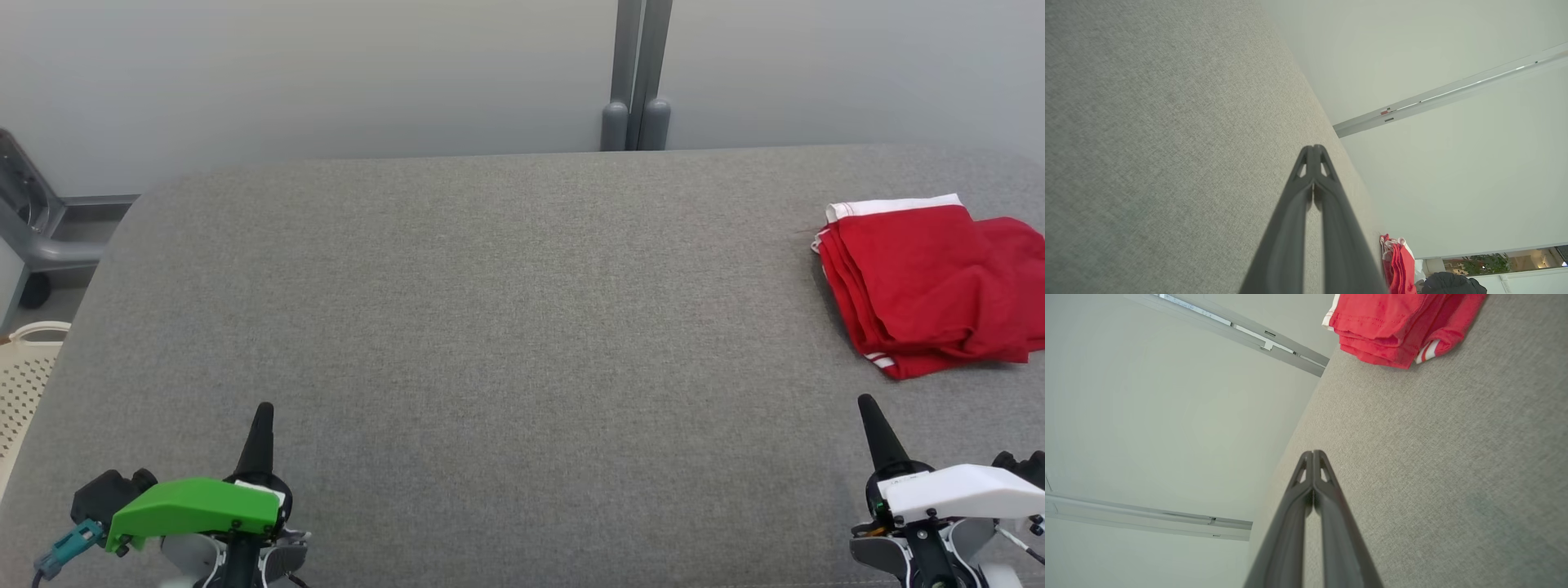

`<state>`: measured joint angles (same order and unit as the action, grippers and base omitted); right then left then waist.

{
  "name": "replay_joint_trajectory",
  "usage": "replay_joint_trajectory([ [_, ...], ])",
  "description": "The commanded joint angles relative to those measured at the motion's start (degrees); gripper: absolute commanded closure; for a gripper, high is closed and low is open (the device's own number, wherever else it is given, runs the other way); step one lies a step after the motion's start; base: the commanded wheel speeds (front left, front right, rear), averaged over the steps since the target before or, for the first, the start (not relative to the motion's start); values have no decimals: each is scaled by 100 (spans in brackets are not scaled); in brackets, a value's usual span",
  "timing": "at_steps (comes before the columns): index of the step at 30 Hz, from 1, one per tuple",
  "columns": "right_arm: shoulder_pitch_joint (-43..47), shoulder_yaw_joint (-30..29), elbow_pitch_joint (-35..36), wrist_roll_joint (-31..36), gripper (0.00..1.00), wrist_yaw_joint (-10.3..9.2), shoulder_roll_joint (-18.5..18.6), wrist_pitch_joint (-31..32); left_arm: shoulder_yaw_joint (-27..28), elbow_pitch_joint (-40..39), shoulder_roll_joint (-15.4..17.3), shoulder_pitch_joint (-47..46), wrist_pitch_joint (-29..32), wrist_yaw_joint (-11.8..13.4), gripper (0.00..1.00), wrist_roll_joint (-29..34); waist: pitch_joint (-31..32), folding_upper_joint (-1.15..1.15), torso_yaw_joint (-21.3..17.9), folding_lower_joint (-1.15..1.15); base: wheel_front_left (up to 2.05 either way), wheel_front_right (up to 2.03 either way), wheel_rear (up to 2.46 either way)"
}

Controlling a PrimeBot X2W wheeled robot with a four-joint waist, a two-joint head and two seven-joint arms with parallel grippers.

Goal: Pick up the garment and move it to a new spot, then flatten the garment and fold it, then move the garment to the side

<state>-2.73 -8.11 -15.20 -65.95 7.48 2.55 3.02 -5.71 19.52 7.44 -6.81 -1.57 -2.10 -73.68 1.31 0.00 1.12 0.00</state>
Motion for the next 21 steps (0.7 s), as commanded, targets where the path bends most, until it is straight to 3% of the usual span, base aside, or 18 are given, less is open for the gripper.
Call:
replay_joint_trajectory([
  [1, -137, -41, 73, -150, 100, 1, 33, 38, 63, -22, -13, -198, 45, -69, 100, -137, -4, 0, -3, 0, 0, 0, 0],
  [21, -228, -213, 101, -1084, 100, 2, 38, 217, 284, 52, -188, -409, 277, -259, 100, -831, -53, 0, -39, 0, 0, 0, 0],
])
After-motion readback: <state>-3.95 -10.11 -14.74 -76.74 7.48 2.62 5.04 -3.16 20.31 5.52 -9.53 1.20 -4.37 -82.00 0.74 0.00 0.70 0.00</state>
